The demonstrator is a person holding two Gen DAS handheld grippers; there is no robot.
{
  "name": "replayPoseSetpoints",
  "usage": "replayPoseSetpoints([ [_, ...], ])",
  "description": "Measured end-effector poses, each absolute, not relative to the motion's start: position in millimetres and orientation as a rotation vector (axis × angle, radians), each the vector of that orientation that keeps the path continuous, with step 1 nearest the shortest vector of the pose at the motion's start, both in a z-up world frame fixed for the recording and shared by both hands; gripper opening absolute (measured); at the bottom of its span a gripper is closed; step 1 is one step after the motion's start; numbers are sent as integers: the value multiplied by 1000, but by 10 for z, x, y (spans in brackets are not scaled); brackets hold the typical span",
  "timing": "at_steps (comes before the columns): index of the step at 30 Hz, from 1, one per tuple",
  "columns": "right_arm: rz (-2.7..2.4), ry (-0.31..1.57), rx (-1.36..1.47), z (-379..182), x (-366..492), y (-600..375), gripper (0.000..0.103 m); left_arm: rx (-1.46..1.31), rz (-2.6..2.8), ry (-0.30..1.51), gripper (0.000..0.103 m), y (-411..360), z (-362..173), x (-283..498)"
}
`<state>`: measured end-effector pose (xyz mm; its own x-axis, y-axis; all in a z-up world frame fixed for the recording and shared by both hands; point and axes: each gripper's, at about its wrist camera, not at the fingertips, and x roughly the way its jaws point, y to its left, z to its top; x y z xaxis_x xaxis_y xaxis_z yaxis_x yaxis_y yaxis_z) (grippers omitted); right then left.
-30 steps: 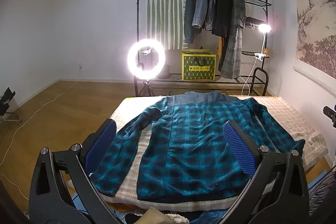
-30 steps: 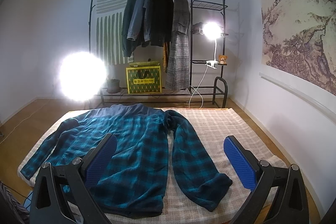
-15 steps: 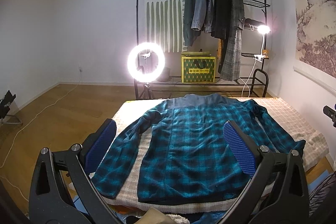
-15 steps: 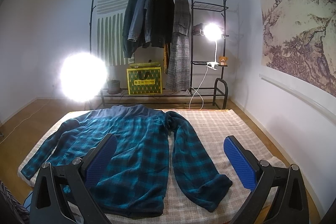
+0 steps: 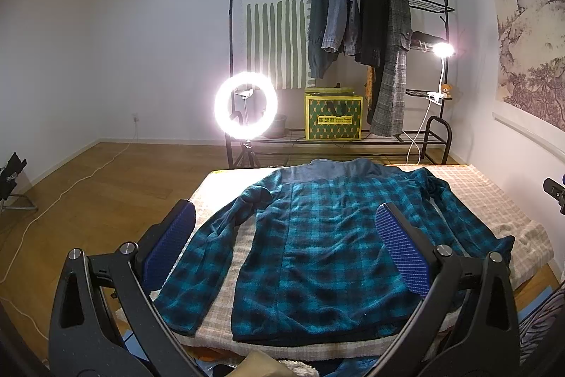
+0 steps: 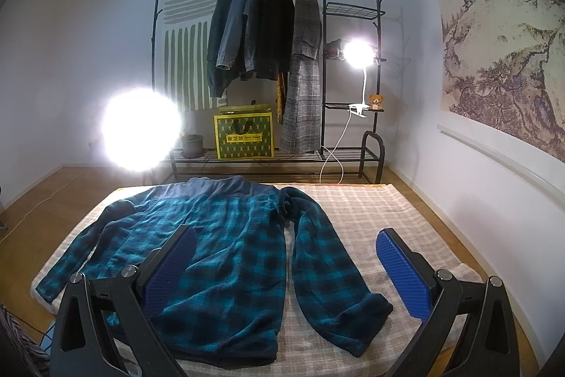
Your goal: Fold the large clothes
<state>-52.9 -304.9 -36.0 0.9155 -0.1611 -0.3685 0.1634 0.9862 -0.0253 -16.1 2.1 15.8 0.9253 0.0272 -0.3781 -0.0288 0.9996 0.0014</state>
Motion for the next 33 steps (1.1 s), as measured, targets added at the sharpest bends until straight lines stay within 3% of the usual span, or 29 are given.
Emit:
replayPoseSetpoints([
  [33,-90,415,-6,-464,-61,-2677,103,0,86,440,103,255,-72,167],
])
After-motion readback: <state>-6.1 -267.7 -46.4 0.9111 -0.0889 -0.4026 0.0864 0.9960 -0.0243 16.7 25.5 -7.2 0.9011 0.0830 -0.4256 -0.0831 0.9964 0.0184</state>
